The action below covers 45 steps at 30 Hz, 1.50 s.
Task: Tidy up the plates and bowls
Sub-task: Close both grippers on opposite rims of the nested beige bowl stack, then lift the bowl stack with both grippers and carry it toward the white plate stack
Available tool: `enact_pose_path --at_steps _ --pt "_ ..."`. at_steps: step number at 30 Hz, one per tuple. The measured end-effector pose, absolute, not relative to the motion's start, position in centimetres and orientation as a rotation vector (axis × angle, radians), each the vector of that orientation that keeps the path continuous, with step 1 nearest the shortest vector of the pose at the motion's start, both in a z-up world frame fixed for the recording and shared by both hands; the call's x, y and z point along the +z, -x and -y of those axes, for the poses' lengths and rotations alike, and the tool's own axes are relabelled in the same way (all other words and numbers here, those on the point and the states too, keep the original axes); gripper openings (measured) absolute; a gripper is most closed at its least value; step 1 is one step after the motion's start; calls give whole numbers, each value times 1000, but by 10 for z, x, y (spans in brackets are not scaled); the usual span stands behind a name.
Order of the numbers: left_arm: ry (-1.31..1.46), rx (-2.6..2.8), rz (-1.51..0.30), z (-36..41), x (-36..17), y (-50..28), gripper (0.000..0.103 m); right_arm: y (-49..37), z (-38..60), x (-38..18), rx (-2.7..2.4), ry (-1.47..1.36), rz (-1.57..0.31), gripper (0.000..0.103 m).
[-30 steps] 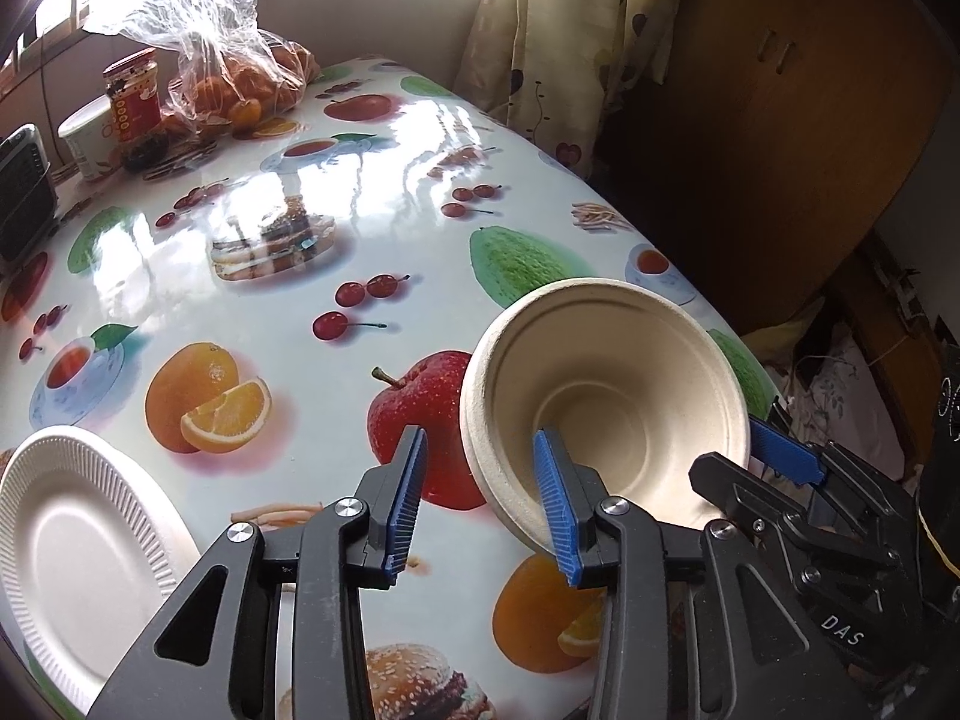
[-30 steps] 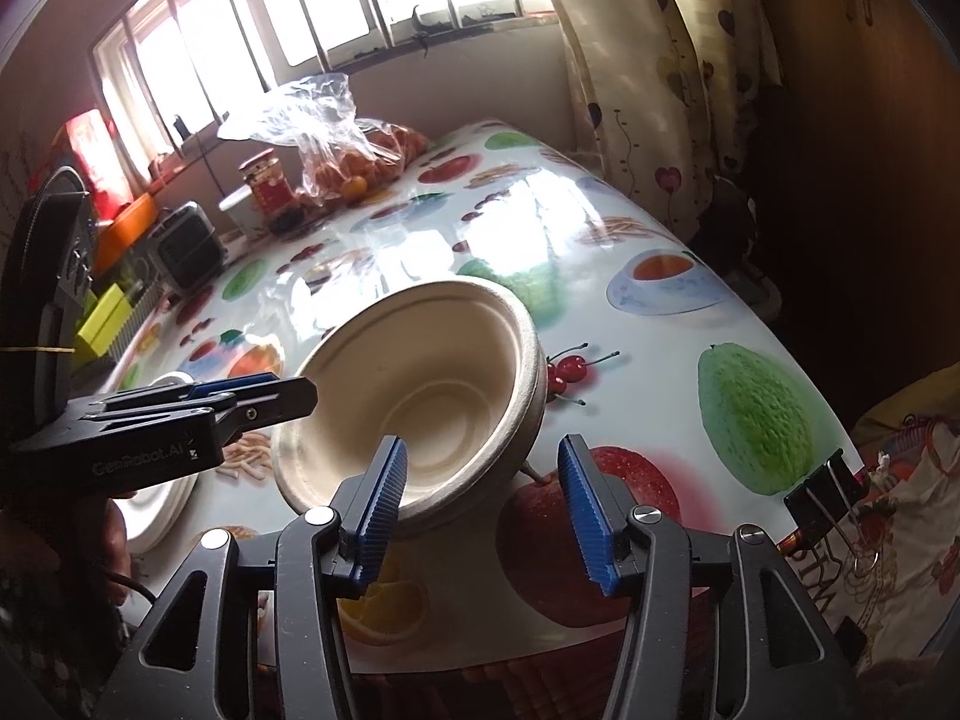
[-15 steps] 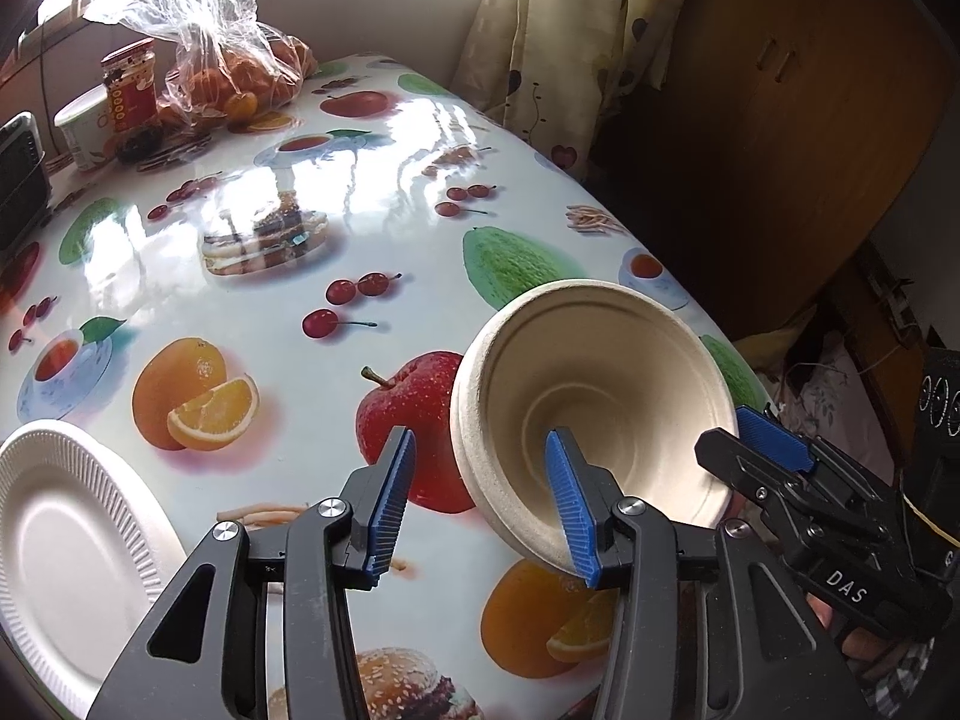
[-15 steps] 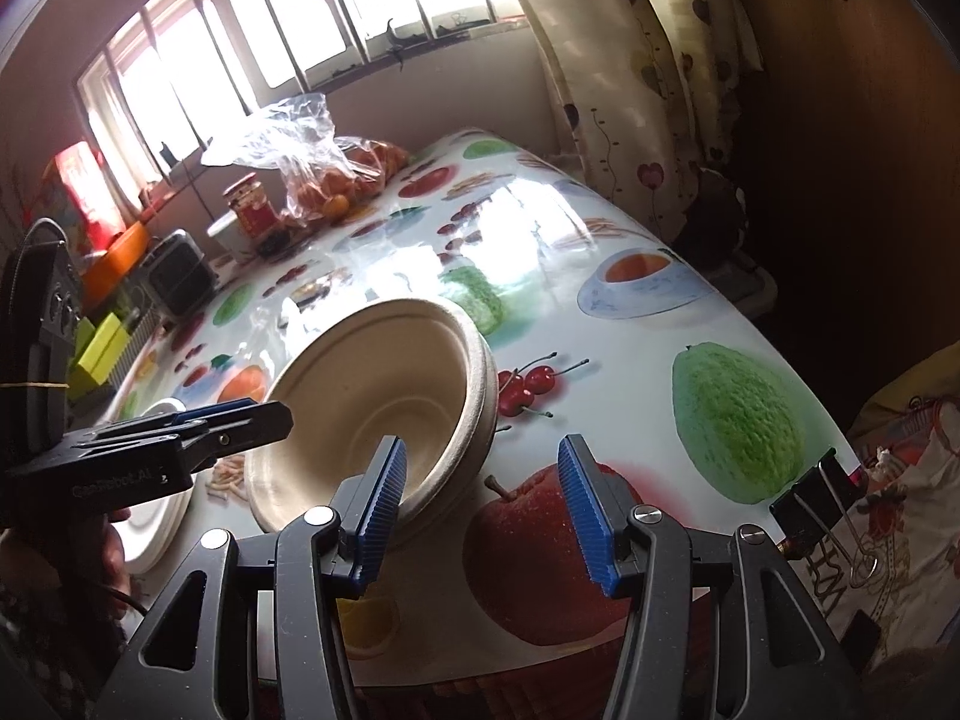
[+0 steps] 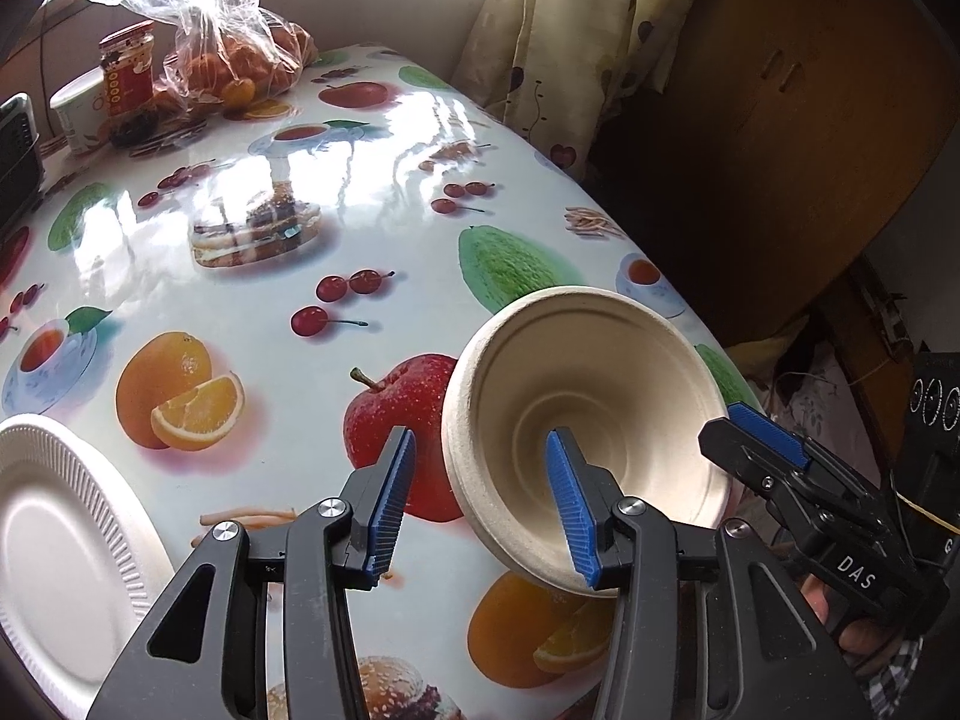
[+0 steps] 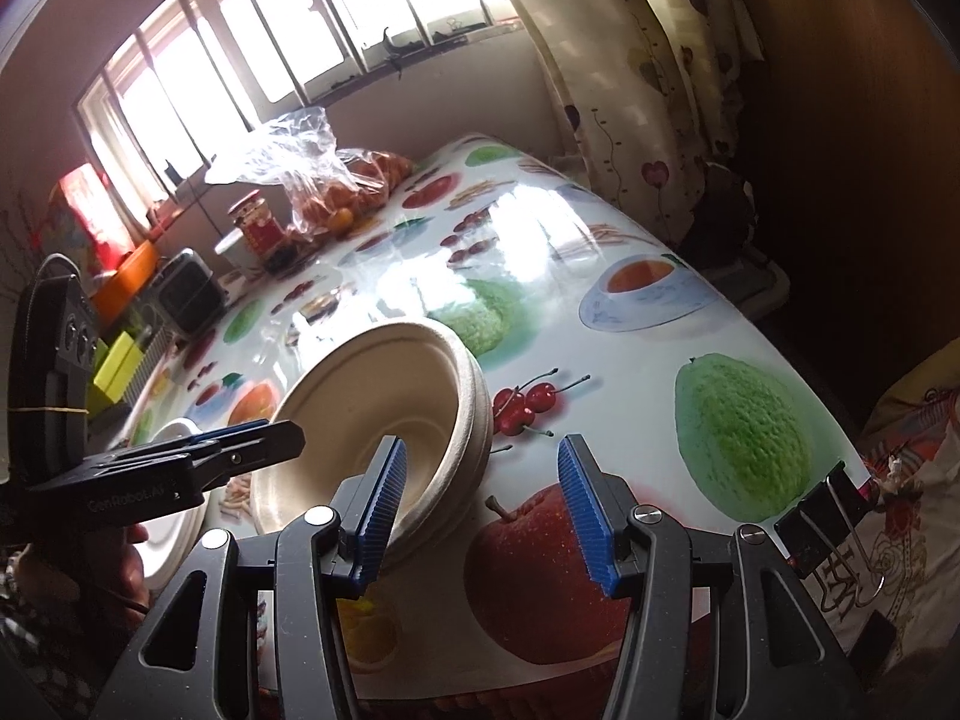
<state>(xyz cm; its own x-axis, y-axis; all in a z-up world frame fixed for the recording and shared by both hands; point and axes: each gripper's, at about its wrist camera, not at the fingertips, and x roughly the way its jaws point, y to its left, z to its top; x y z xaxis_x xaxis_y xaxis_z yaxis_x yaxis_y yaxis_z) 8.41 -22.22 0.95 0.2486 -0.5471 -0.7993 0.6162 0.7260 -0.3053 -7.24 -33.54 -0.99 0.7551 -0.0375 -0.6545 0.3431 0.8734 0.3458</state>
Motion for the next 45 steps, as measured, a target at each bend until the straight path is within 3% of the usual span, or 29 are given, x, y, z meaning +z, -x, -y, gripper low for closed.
enact_pose_path --at_steps 8,23,27,35,45 --pt "-51 -793 -1065 221 8 -89 47 69 341 -17 -199 -493 -711 53" --pt "-37 -812 -1106 221 -1 -86 47 63 334 -19 -165 -487 -726 41" --pt "-40 -807 -1100 220 1 -84 39 63 333 -19 -162 -488 -728 34" --pt "-47 -806 -1102 221 1 -83 25 63 329 -18 -158 -485 -726 33" --pt "-65 -799 -1093 223 1 -82 24 61 326 -17 -153 -485 -723 28"
